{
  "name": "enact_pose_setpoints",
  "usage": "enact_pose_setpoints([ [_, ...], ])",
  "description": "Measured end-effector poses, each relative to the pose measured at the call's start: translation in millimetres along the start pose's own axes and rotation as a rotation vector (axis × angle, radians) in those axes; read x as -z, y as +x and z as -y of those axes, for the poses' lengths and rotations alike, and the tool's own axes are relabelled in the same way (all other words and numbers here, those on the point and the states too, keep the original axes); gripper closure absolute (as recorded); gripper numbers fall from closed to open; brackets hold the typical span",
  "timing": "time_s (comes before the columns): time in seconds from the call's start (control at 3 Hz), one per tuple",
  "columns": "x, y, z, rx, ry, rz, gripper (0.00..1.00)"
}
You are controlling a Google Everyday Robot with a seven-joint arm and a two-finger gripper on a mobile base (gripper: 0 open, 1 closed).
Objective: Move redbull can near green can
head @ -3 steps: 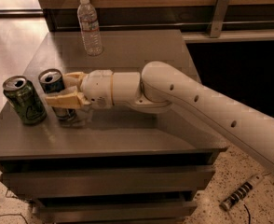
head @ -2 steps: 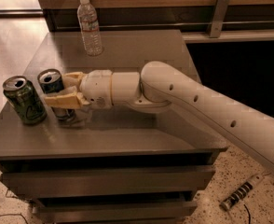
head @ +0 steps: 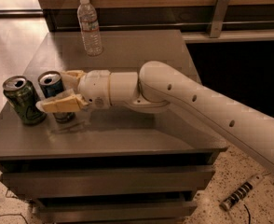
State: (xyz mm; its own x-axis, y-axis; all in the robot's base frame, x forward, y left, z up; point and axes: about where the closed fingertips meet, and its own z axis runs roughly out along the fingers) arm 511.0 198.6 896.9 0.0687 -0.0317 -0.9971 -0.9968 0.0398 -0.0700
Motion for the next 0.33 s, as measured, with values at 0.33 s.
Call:
enact_pose_setpoints([
  [0.33,-1.1,-0.4,-0.9,0.001,-0.002,0.0,0.0],
])
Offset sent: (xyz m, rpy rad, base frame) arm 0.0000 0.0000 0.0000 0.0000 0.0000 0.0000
